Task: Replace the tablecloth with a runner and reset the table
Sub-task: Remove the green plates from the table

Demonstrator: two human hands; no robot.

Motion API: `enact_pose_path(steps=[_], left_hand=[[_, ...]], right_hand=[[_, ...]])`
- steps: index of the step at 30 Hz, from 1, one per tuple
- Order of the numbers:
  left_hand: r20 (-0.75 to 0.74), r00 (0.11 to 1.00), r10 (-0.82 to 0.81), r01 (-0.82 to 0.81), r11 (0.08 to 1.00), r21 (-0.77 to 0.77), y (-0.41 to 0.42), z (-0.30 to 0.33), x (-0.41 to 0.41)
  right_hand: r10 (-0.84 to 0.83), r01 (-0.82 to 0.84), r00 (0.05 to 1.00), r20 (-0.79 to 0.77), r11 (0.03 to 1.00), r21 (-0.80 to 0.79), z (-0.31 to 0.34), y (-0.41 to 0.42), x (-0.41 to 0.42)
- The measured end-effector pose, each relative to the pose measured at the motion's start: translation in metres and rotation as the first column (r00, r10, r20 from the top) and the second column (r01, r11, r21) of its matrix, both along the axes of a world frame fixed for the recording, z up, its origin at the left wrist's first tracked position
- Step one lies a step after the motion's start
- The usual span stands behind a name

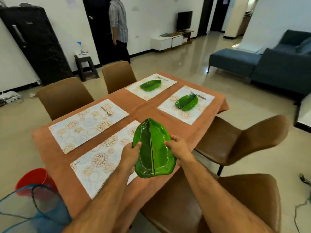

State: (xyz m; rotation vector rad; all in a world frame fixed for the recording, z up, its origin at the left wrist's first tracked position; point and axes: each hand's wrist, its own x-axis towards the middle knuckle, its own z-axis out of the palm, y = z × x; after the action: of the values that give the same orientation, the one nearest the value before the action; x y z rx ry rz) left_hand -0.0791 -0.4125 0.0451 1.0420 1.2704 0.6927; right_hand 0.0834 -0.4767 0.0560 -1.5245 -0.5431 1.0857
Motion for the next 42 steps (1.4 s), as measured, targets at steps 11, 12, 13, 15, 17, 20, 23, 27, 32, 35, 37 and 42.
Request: enact_pose_path(steps=[11,12,13,15,17,20,23,27,32,35,37,42], left_hand=[[-0.048,0.974,-0.222,0.226,0.969,0.099,-0.131,0.015,0.085],[-0.034,0.972,-0.234,0.236,0.968,0.090,-0.144,0.016,0.096],[-0.030,0.968,-0.251,0.252,0.964,0.083,-0.154,0.017,0.107],[-0.018,0.961,-0.276,0.277,0.958,0.073,-0.178,0.017,0.135],[0.000,0.959,-0.285,0.284,0.955,0.080,-0.200,0.016,0.163],[-0.017,0.959,-0.283,0.284,0.953,0.110,-0.245,0.023,0.209],[0.031,0.962,-0.270,0.267,0.961,0.069,-0.284,0.024,0.253],[0.084,0.962,-0.262,0.261,0.965,0.020,-0.320,0.020,0.309],[0.110,0.960,-0.257,0.259,0.966,-0.001,-0.331,0.020,0.377],[0.106,0.966,-0.237,0.239,0.971,-0.007,-0.318,0.012,0.418],[0.107,0.968,-0.226,0.228,0.974,-0.004,-0.306,0.006,0.447],[0.126,0.974,-0.189,0.190,0.982,0.005,-0.260,-0.008,0.525]], right_hand=[[-0.216,0.215,0.976,0.035,0.976,0.035,0.001,-0.169,0.069],[-0.231,0.229,0.972,0.038,0.973,0.033,0.000,-0.184,0.079],[-0.247,0.246,0.968,0.038,0.969,0.033,0.000,-0.197,0.088],[-0.279,0.278,0.960,0.026,0.960,0.043,0.003,-0.227,0.113],[-0.301,0.300,0.953,0.015,0.953,0.052,0.003,-0.253,0.139],[-0.301,0.298,0.952,0.060,0.953,0.061,0.002,-0.296,0.186],[-0.291,0.286,0.955,0.065,0.956,0.072,0.006,-0.331,0.231],[-0.287,0.283,0.957,0.053,0.957,0.070,0.005,-0.367,0.289],[-0.281,0.280,0.960,0.008,0.958,0.060,-0.002,-0.378,0.360],[-0.281,0.281,0.960,-0.004,0.958,0.050,-0.009,-0.367,0.401],[-0.271,0.271,0.963,0.001,0.962,0.042,-0.012,-0.355,0.430],[-0.244,0.244,0.970,0.017,0.970,0.018,-0.013,-0.308,0.511]])
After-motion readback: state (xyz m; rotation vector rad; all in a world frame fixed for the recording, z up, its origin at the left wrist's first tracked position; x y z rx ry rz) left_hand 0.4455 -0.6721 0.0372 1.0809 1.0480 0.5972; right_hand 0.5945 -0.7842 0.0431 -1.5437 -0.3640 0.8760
